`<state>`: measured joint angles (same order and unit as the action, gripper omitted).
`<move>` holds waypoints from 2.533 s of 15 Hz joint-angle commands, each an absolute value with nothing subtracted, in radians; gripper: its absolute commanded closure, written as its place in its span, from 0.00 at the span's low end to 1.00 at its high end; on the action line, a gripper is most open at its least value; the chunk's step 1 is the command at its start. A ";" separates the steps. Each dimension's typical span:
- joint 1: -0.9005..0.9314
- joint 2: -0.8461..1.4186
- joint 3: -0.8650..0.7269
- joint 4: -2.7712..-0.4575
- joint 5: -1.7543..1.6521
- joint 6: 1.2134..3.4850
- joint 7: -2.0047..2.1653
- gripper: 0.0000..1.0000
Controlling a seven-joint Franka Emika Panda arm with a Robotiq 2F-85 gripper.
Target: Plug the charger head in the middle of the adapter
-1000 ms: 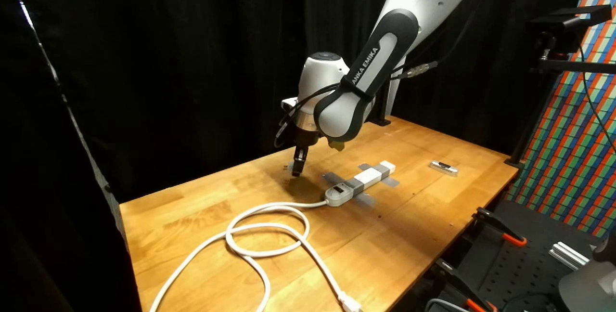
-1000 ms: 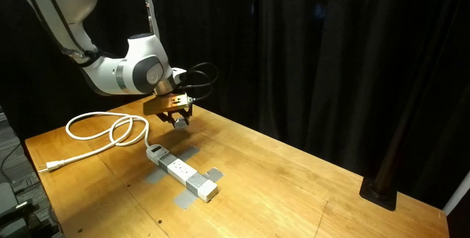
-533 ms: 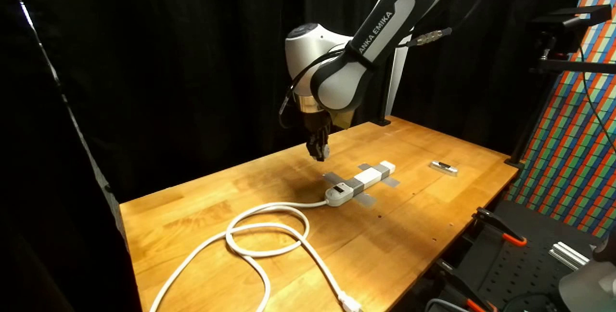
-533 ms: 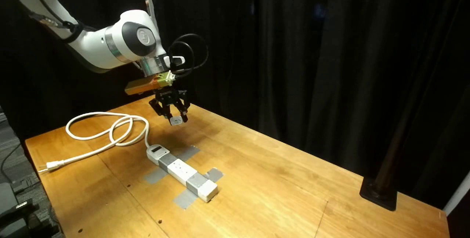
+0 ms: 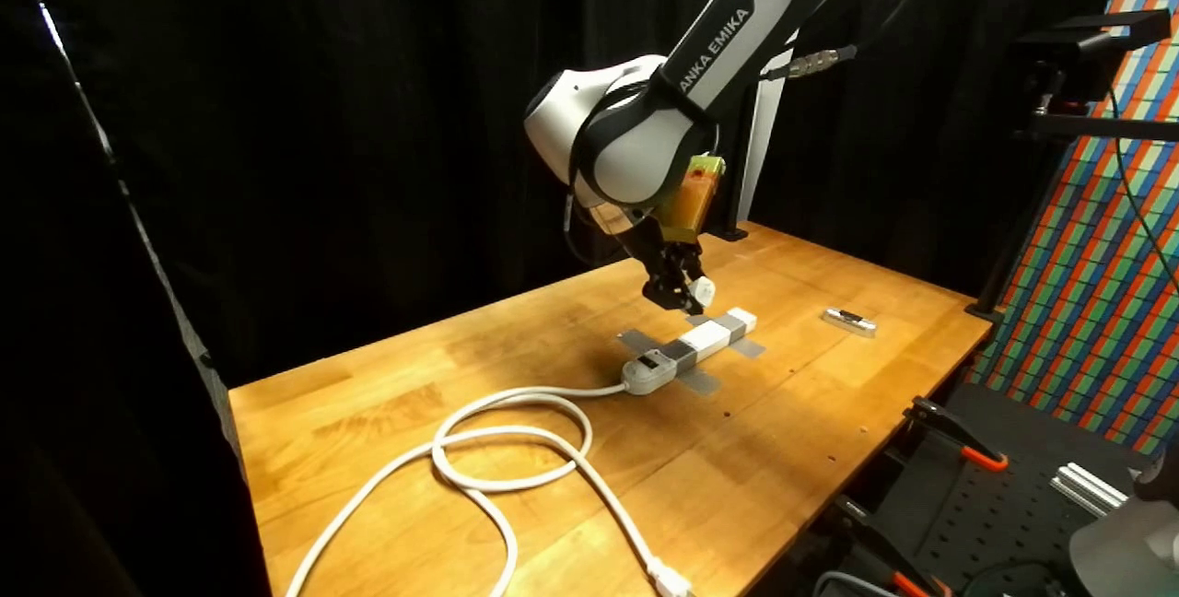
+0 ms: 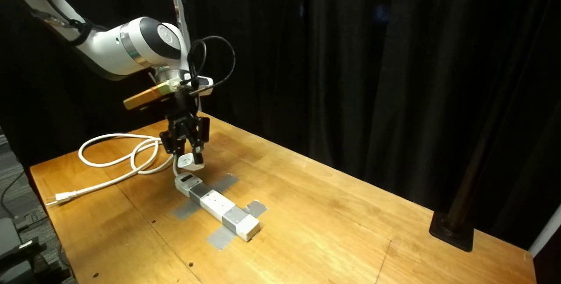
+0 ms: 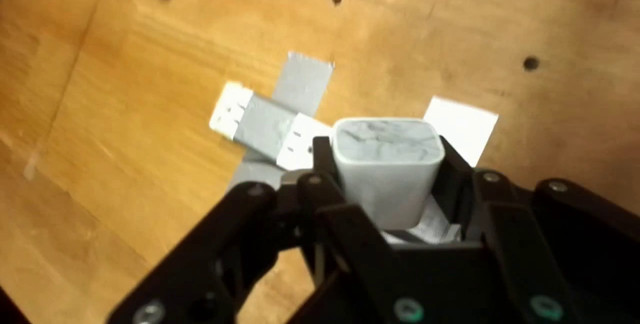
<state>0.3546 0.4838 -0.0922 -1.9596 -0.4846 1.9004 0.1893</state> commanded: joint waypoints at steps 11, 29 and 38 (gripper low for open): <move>0.230 0.675 0.115 -1.739 -0.483 1.493 -0.363 0.76; 0.245 0.793 0.131 -1.570 -0.722 1.405 -0.832 0.77; 0.216 0.832 0.153 -1.606 -0.942 1.478 -0.837 0.77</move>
<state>0.2285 0.8230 0.1459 -1.5970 -0.8953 1.4552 -0.8172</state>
